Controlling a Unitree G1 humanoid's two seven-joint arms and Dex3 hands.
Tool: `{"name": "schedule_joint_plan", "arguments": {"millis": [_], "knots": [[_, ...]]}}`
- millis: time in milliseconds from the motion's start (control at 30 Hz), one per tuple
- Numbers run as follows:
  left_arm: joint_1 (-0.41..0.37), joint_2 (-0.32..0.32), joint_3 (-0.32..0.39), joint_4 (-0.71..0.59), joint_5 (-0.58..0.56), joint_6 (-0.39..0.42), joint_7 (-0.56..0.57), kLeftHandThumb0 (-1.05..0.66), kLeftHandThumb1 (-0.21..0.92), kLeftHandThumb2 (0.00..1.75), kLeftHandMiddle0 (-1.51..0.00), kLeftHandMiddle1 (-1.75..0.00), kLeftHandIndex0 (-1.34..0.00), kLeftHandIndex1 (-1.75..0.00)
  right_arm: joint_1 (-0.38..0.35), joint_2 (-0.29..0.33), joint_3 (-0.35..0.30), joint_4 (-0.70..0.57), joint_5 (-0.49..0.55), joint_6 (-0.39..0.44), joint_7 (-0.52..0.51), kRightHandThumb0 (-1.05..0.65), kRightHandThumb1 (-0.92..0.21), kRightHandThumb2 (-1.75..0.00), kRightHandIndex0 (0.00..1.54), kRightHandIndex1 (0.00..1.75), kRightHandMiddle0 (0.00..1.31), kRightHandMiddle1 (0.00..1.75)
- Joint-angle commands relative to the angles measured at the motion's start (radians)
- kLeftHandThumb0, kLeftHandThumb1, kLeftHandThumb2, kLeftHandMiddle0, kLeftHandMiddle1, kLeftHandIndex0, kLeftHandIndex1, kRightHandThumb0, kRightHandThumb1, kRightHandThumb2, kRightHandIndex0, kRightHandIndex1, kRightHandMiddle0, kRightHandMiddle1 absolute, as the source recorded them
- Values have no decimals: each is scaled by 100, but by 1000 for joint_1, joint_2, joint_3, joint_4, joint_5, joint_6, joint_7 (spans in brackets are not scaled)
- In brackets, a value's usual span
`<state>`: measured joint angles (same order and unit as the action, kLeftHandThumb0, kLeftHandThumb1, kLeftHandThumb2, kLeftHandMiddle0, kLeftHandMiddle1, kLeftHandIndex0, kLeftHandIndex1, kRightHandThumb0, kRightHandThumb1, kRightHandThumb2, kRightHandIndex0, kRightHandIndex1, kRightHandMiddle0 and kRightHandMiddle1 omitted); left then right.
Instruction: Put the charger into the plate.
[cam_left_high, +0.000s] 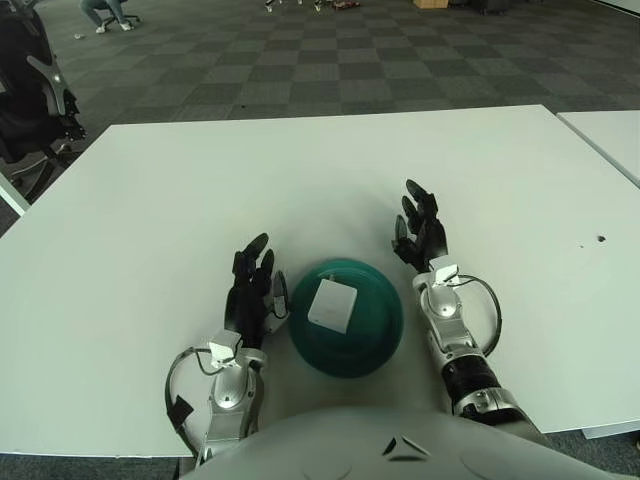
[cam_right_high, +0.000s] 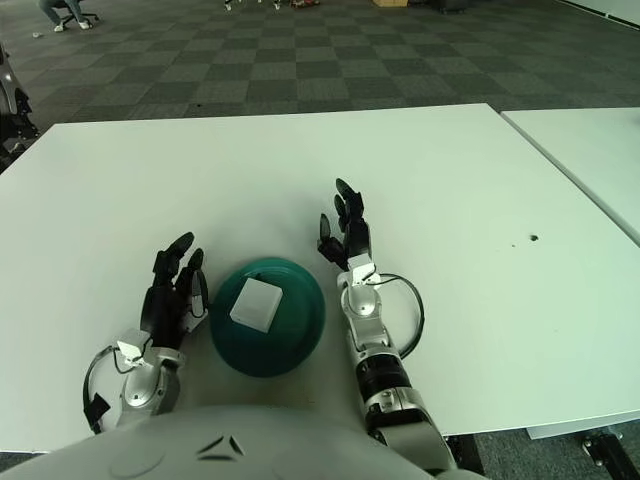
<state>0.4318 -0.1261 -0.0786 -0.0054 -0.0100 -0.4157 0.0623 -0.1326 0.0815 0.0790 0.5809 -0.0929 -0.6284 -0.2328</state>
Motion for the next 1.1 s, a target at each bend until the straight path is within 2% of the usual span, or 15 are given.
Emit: {"name": "schedule_joint_plan", "arguments": {"millis": [0,400,600,733,800,900,1067], "knots": [[-10,-31,10,73,54,1,68,-74,92,96,-30,0,0,-69,131,25,17,207,-48,-66,-36,-83,-92,-72,14,0,0,31],[-21,-24,4,115,89,-45,110,-74,92,96,-25,0,0,-55,128,10,5,249,-15,-104,4,-83,-92,-76,17,1,0,39],[-20,-17,-2,113,100,-57,113,-79,92,98,-21,0,0,-47,164,11,-7,230,22,-141,53,-87,-92,-73,18,1,0,42],[-19,-16,-4,114,102,-65,117,-80,92,100,-20,0,0,-45,225,5,9,143,20,-145,75,-89,-92,-72,19,1,0,45],[-19,-15,-3,116,104,-69,118,-81,92,101,-19,0,0,-45,274,-6,19,61,28,-118,99,-89,-92,-72,20,1,0,46],[-20,-15,-3,116,104,-71,118,-81,92,101,-20,0,0,-46,362,-34,33,-114,20,-33,122,-89,-92,-71,19,1,0,47],[-23,-12,-1,119,101,-75,114,-81,92,102,-20,0,0,-48,378,-50,36,-164,-35,48,105,-85,-92,-72,18,0,0,46]]}}
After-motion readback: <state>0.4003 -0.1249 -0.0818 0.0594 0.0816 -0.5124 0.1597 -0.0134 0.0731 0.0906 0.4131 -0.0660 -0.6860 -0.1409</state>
